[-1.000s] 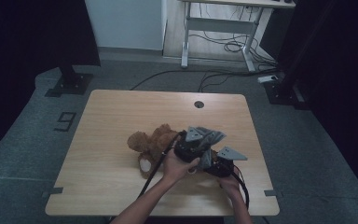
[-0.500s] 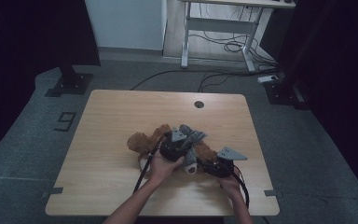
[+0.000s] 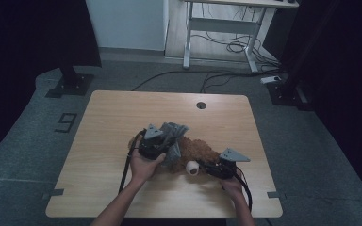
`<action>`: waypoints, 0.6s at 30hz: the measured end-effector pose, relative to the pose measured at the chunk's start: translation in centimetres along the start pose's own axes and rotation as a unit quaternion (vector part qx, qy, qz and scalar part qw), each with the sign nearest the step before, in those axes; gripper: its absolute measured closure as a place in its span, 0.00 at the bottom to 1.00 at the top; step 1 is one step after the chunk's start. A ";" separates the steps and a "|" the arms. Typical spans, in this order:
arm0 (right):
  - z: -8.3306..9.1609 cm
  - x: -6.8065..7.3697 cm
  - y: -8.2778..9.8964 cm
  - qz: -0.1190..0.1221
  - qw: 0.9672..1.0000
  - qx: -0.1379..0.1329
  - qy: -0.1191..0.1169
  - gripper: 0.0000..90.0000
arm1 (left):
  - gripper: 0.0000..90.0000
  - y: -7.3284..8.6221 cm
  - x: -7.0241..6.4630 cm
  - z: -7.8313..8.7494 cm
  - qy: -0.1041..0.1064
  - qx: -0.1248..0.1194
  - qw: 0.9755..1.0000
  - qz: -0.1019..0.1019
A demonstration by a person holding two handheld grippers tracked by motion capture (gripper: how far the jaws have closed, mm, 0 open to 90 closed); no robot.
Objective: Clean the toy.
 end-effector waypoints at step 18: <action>-0.1 -0.1 0.1 -0.015 1.000 -0.006 -0.007 0.51 | 0.87 2.0 2.6 1.5 0.001 0.016 1.000 0.020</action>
Point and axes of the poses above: each handheld gripper's, and its own axes: z roughly backward along the jaws, y roughly out of its underside, x roughly to its left, the point moved 7 cm from there along -z, roughly forward along the jaws, and after that the axes turned 9 degrees about y, right-handed, at the moved point
